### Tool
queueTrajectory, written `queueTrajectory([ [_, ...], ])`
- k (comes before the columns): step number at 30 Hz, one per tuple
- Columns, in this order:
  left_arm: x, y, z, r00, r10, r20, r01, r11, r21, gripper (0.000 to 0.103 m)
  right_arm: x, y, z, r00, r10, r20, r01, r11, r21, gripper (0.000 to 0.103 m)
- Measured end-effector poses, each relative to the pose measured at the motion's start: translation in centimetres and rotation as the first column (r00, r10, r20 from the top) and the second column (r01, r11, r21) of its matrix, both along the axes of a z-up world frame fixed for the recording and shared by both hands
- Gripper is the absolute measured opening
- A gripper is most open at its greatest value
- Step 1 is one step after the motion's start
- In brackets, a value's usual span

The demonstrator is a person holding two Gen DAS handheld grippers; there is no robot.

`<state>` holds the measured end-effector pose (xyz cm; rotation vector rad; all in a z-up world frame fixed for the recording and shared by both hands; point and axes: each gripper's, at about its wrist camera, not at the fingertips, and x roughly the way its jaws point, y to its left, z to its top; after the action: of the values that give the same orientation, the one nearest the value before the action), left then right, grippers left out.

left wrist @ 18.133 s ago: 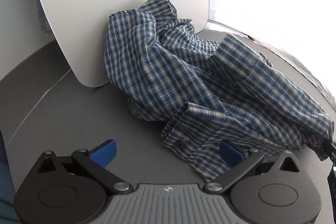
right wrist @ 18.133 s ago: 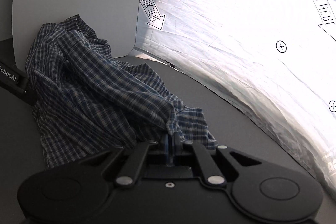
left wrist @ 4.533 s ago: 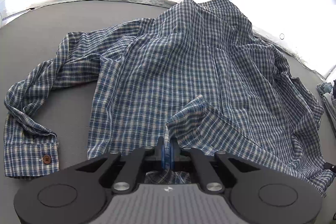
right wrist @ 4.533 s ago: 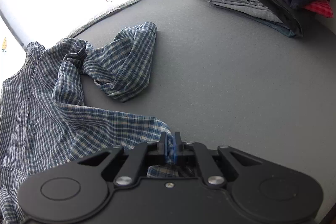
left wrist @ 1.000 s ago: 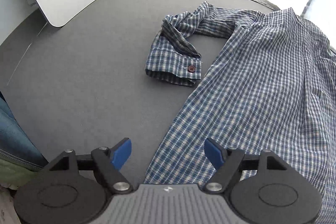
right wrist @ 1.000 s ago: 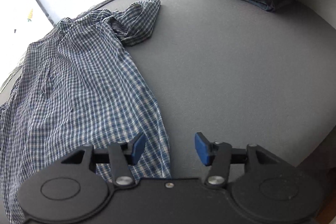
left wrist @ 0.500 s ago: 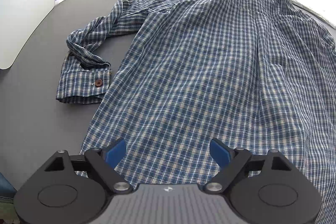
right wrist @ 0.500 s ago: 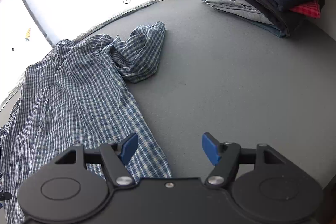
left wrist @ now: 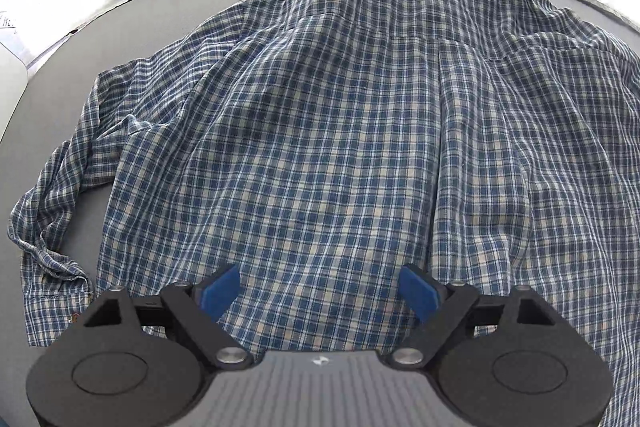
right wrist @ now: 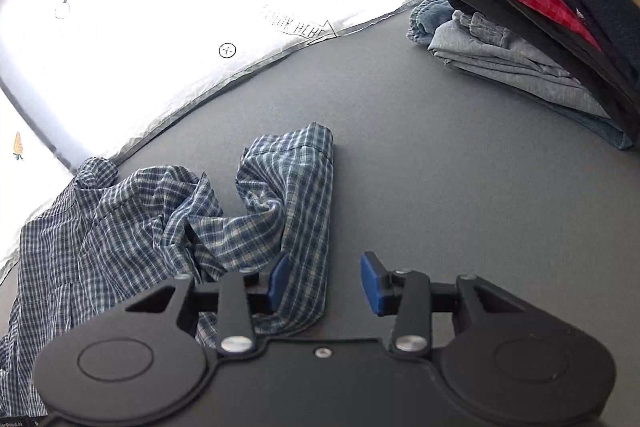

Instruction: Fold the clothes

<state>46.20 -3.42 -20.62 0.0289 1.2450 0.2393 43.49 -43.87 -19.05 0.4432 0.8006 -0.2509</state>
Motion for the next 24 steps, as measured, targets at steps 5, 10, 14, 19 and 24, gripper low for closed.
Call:
queueTrajectory([
  [5,1.1,-1.6,-0.9,0.999,-0.039,0.009,0.038,0.998,0.043,0.095,6.2,-0.4,-1.2,0.999,0.047,-0.022,-0.047,0.999,-0.025,0.049],
  [10,1.6,-1.1,-1.3,1.0,-0.013,-0.015,0.014,0.999,0.032,0.102,9.5,0.7,-2.7,0.991,0.099,-0.087,-0.109,0.987,-0.114,0.023],
  [14,1.9,0.4,-1.7,0.998,0.057,-0.037,-0.059,0.997,-0.048,0.103,7.9,0.1,-1.0,1.0,0.021,0.001,-0.021,0.986,-0.163,0.004],
  [19,1.7,1.0,-2.0,0.998,0.058,-0.023,-0.059,0.996,-0.073,0.103,2.9,-2.6,4.6,0.979,-0.137,0.153,0.184,0.915,-0.358,0.003],
  [24,1.5,0.2,-2.0,1.0,0.025,0.001,-0.024,0.999,-0.024,0.103,-1.7,-6.1,6.2,0.948,-0.289,0.135,0.318,0.831,-0.456,0.005],
])
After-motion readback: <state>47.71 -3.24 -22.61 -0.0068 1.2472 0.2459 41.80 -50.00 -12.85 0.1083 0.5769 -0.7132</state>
